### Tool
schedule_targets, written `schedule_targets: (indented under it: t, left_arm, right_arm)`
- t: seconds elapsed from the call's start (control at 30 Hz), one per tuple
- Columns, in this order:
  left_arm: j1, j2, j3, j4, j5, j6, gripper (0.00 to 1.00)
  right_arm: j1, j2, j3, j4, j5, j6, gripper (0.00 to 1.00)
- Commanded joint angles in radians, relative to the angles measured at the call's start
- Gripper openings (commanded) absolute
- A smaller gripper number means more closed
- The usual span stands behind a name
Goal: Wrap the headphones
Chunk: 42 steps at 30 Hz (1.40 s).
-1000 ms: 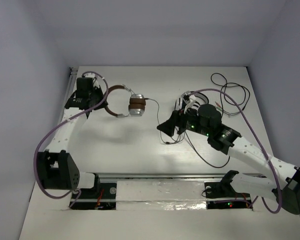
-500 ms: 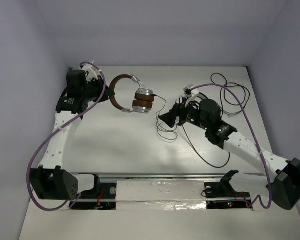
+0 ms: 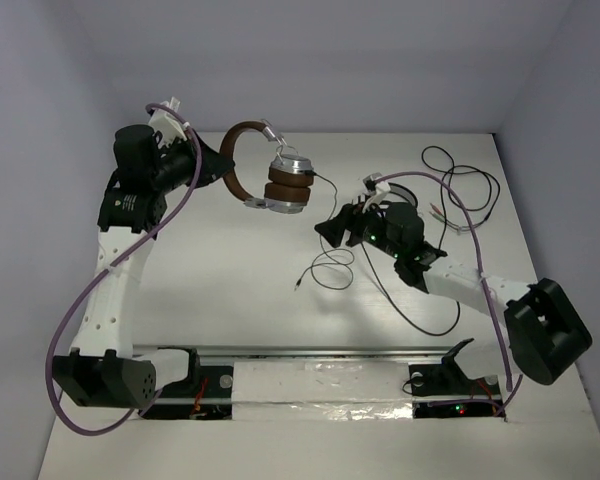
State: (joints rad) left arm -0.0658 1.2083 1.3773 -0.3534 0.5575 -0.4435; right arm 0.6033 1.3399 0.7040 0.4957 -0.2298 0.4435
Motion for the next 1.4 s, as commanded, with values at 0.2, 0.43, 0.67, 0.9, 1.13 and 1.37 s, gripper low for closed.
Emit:
schedule_targets:
  t: [0.2, 0.43, 0.67, 0.9, 1.13, 1.37]
  left_arm:
    - [-0.002, -0.055, 0.098, 0.096, 0.061, -0.113, 0.0]
    - [-0.002, -0.052, 0.123, 0.11, 0.044, -0.156, 0.0]
    - [-0.002, -0.046, 0.05, 0.185, -0.042, -0.231, 0.0]
    - [-0.002, -0.116, -0.211, 0.267, -0.133, -0.293, 0.0]
    - [-0.002, -0.188, -0.477, 0.46, -0.054, -0.452, 0.0]
    - [-0.055, -0.245, -0.615, 0.704, -0.164, -0.727, 0.0]
  right_arm:
    - [0.001, 0.133, -0.015, 0.325, -0.129, 0.096, 0.68]
    - [0.001, 0.154, -0.066, 0.437, -0.163, 0.149, 0.62]
    - [0.012, 0.125, -0.051, 0.338, -0.114, 0.196, 0.2]
    - [0.012, 0.055, 0.121, -0.1, 0.087, 0.135, 0.0]
    - [0.012, 0.155, 0.285, -0.279, 0.159, 0.077, 0.0]
    - [0.133, 0.35, 0.374, -0.293, 0.113, 0.139, 0.0]
